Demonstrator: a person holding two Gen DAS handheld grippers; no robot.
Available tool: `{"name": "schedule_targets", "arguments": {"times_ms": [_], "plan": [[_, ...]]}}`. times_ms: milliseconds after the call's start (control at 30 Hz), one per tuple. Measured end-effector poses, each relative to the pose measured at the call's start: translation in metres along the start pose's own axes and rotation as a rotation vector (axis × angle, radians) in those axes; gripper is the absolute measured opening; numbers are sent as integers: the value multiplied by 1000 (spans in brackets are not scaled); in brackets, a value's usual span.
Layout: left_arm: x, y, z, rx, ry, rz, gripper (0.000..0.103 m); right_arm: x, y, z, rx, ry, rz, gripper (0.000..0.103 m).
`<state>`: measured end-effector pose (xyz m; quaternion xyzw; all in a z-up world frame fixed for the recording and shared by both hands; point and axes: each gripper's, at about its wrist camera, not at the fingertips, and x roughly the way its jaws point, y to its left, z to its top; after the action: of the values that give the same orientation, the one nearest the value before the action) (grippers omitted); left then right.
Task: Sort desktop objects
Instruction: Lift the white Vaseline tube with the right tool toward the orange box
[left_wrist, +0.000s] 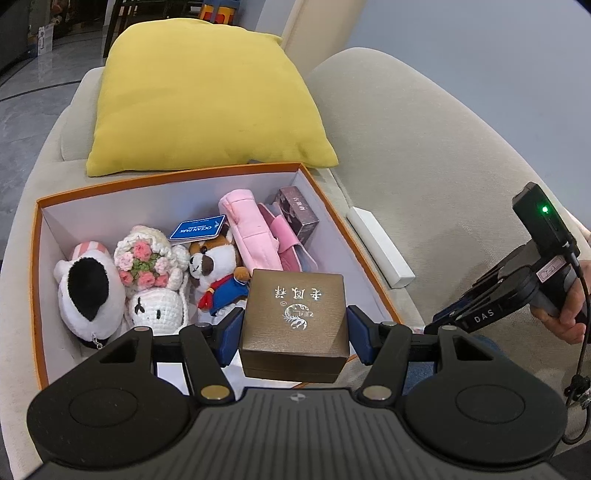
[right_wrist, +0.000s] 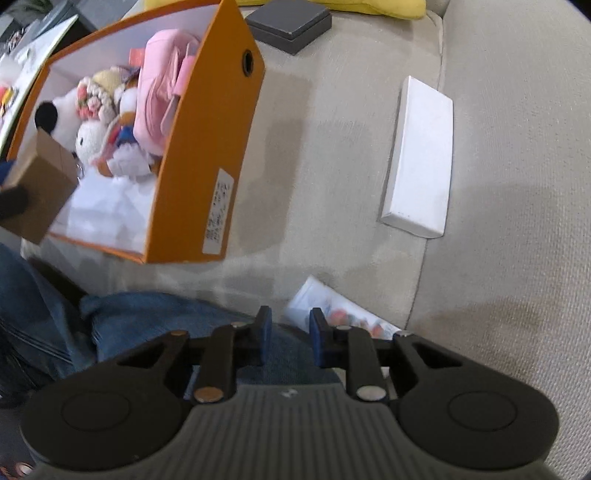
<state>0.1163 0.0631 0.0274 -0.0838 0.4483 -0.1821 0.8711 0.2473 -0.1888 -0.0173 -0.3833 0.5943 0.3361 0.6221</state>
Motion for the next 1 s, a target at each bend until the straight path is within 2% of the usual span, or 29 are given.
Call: {"name": "schedule_targets", "arguments": {"times_ms": [67, 167, 300, 367, 500, 633, 867, 1000], "plan": [[0, 1, 0, 1, 5, 5, 69, -6, -4, -1, -20, -18, -24, 49], [1, 3, -1, 2, 10, 7, 69, -6, -15, -2, -71, 11, -111, 49], [3, 4, -1, 0, 16, 3, 69, 5, -40, 1, -103, 85, -123, 49], [6, 2, 0, 5, 24, 8, 69, 18, -45, 3, -170, 138, -142, 49], [10, -1, 3, 12, 33, 16, 69, 45, -43, 2, -326, 261, -102, 48], [13, -2, 8, 12, 38, 27, 69, 68, -33, -2, -468, 330, -98, 48], [16, -3, 12, 9, 38, 43, 69, 105, -23, -13, -565, 390, -157, 52], [16, -4, 12, 11, 34, 41, 69, 114, -23, -19, -559, 398, -160, 53]]}}
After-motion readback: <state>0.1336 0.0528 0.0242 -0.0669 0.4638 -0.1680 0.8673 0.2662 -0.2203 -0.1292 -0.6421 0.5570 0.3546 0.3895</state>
